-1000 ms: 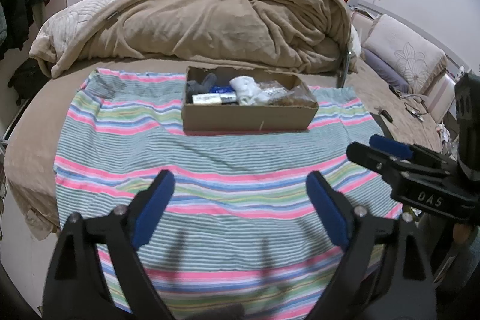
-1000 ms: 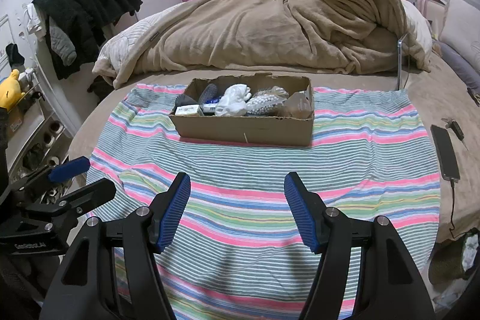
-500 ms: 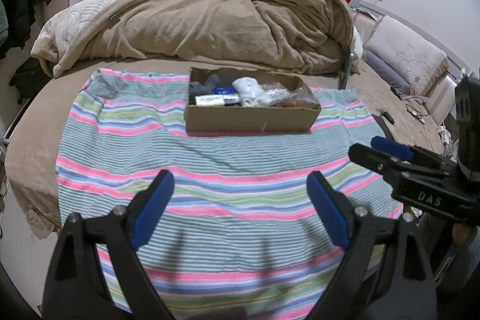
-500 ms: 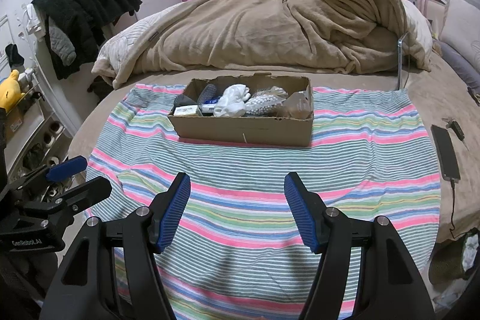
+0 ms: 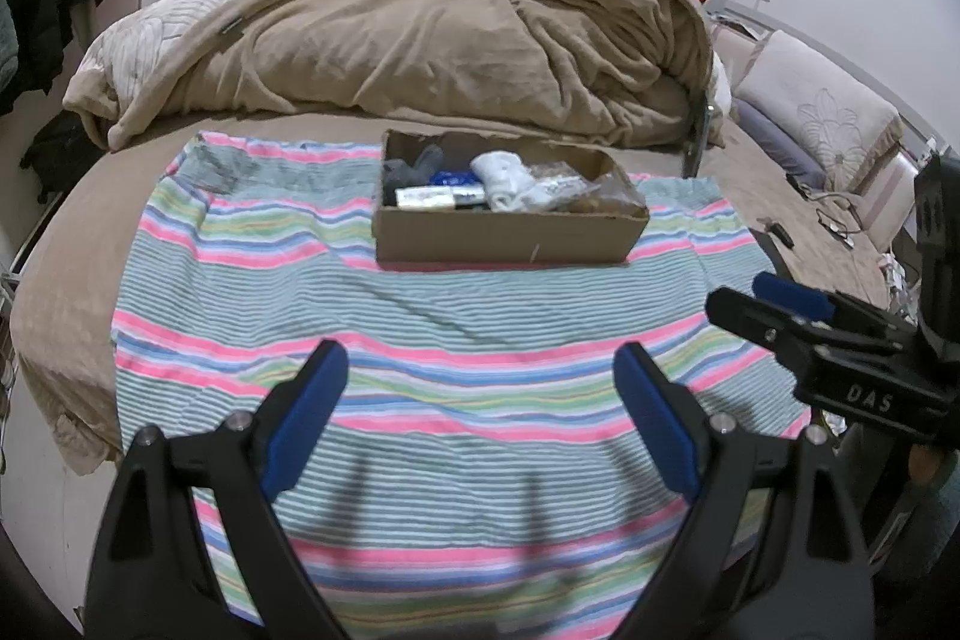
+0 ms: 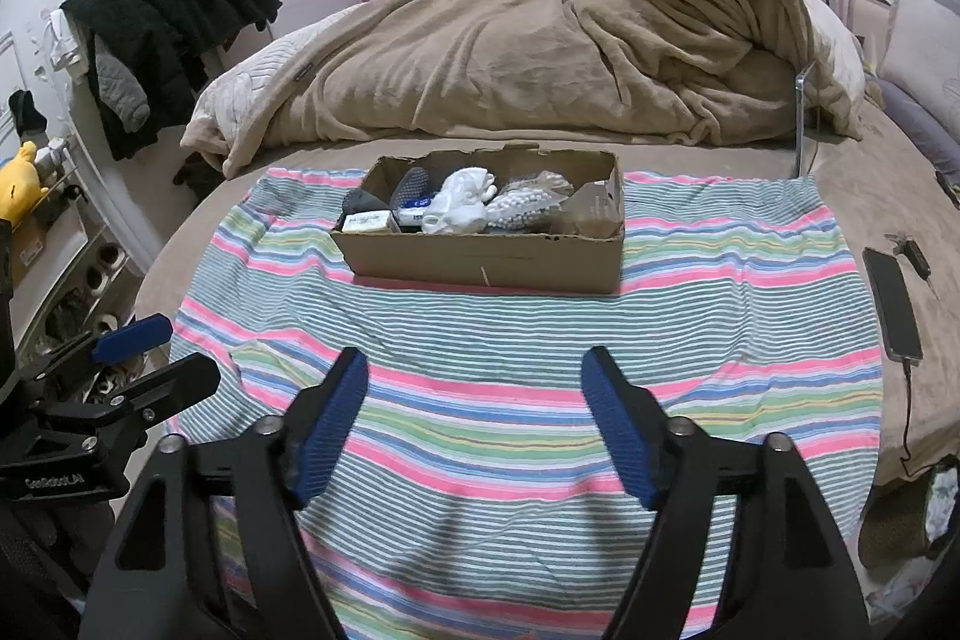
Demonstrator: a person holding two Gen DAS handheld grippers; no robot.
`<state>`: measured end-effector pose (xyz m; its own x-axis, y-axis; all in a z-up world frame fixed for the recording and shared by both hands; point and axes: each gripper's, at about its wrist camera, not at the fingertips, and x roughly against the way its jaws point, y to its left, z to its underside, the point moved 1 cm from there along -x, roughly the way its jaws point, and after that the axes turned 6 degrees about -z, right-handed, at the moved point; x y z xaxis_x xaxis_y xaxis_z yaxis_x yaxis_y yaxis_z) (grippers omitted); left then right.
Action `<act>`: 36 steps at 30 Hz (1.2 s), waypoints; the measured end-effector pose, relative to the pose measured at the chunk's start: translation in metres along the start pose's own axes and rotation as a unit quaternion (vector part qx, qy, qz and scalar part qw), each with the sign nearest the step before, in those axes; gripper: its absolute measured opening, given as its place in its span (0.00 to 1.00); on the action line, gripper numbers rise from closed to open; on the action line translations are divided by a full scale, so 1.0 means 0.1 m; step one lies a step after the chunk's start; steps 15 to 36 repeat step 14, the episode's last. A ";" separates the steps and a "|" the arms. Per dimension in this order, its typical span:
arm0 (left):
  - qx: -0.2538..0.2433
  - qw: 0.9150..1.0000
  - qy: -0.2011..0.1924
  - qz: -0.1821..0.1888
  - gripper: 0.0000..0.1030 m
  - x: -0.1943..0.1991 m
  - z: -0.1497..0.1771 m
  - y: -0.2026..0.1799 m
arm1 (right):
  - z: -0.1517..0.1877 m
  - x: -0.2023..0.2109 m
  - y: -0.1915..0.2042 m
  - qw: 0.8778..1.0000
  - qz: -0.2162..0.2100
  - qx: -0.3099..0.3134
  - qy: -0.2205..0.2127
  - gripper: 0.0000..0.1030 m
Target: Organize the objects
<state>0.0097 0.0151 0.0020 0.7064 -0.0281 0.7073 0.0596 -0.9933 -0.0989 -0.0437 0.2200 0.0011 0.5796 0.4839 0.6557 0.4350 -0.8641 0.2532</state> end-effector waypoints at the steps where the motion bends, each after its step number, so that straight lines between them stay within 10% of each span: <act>1: 0.001 1.000 0.001 0.000 0.89 -0.01 0.00 0.01 | 0.00 0.00 0.01 1.000 0.000 0.000 0.000 0.75; 36: -0.004 1.000 0.015 0.010 0.90 -0.19 -0.01 0.00 | -0.02 -0.13 -0.11 1.000 -0.001 -0.001 0.010 0.75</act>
